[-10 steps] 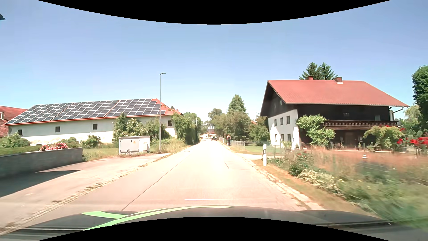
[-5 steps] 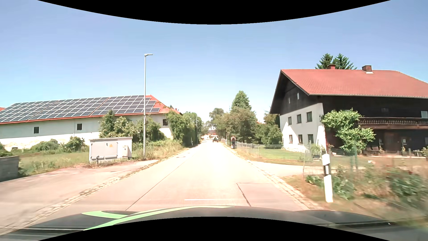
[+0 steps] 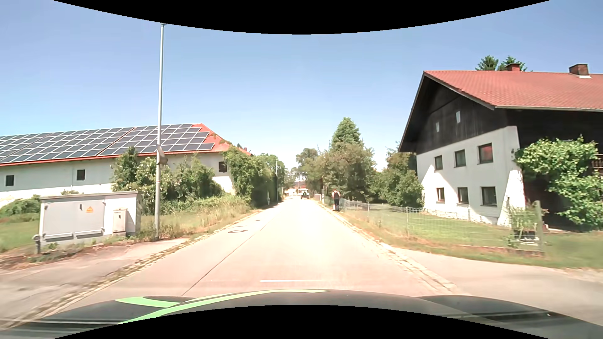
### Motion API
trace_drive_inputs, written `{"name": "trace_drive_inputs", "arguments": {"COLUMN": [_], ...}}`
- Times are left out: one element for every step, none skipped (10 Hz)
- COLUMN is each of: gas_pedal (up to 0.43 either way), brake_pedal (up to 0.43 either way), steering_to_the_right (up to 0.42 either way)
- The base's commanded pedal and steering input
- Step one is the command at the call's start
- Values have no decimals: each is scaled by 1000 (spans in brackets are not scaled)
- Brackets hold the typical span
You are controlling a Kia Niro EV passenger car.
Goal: Follow the waypoints while adhering to traffic rules and regulations
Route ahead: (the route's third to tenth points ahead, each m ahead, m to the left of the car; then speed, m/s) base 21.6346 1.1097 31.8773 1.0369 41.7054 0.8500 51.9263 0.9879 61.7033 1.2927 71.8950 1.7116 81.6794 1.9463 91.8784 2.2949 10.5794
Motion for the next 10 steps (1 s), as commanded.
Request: {"name": "trace_drive_inputs", "arguments": {"gas_pedal": [79, 79, 67, 67, 67, 67, 67, 59, 59, 47], "brake_pedal": [0, 0, 0, 0, 0, 0, 0, 0, 0, 0], "steering_to_the_right": [-1, 0, 1, 1, 2, 2, 2, 2, 2, 2]}}
